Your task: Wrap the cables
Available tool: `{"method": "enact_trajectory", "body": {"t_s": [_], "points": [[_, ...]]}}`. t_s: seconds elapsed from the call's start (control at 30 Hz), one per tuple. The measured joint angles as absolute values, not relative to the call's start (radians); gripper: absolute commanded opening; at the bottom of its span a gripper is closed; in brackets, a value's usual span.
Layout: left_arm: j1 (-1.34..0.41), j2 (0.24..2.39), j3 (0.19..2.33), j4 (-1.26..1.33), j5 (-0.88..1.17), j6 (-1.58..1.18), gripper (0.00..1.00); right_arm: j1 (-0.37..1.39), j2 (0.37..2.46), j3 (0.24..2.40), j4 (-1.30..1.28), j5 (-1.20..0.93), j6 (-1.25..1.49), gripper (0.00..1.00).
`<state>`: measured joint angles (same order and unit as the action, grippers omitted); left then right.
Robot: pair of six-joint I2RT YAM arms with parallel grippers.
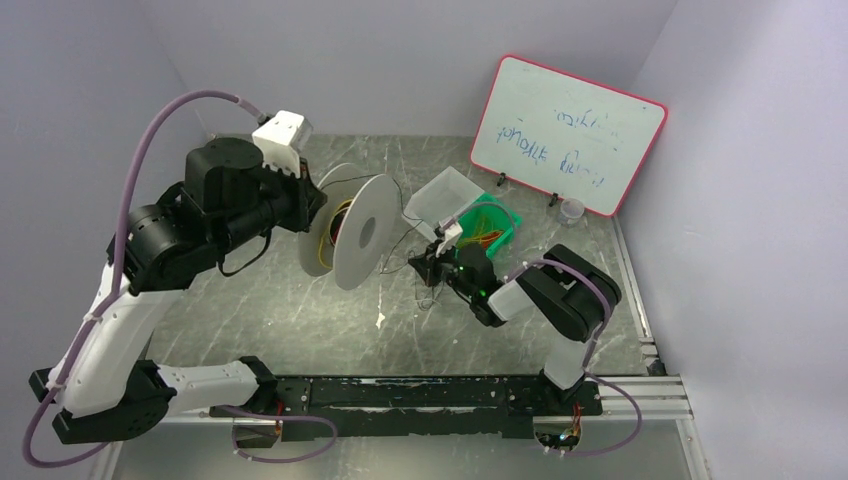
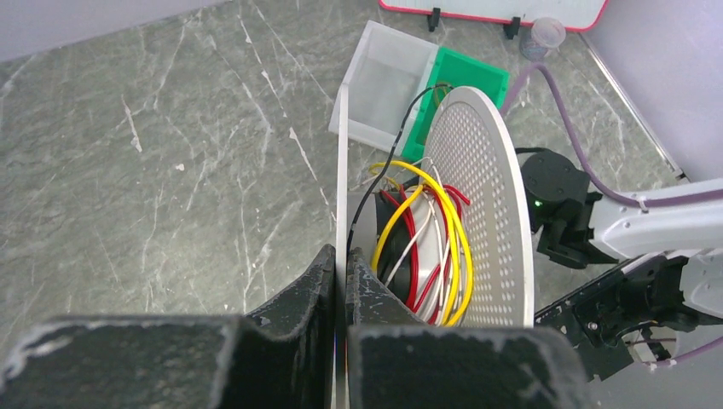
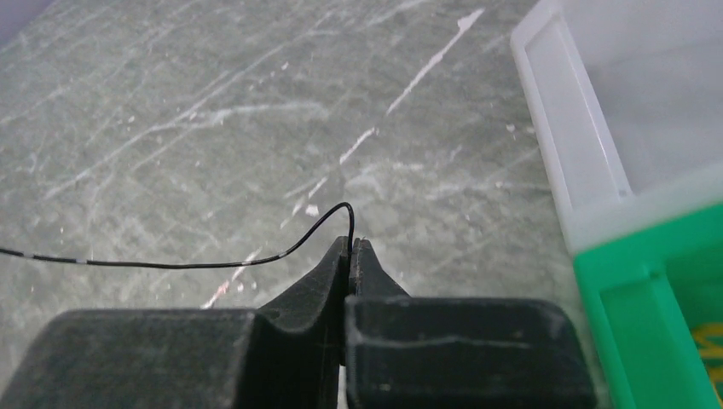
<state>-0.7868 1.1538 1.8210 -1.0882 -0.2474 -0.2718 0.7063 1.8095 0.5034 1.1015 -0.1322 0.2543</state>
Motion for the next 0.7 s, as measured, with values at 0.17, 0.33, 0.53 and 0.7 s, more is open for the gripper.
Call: {"method": "enact_trajectory", "body": {"t_s": [0.17,0.33,0.53,0.7], "points": [[-0.787,1.131,1.823,-1.073,-0.284,-0.289,0.07,0.706,1.714,0.413,1.07,-0.099,0.245,0.0],[-0.787,1.122,1.856,-1.032,-0.315,-0.307,0.07,0.706,1.607,0.34,1.032,-0.076,0.236,0.0],[-0.787,1.109,1.874,-0.956,-0.318,-0.337,0.07,0.708,1.532,0.26,1.003,-0.078,0.242,0.0],[-0.786,1.125,1.929,-0.919,-0.292,-0.371,0.07,0.724,1.52,0.228,0.994,-0.078,0.246,0.0]]}}
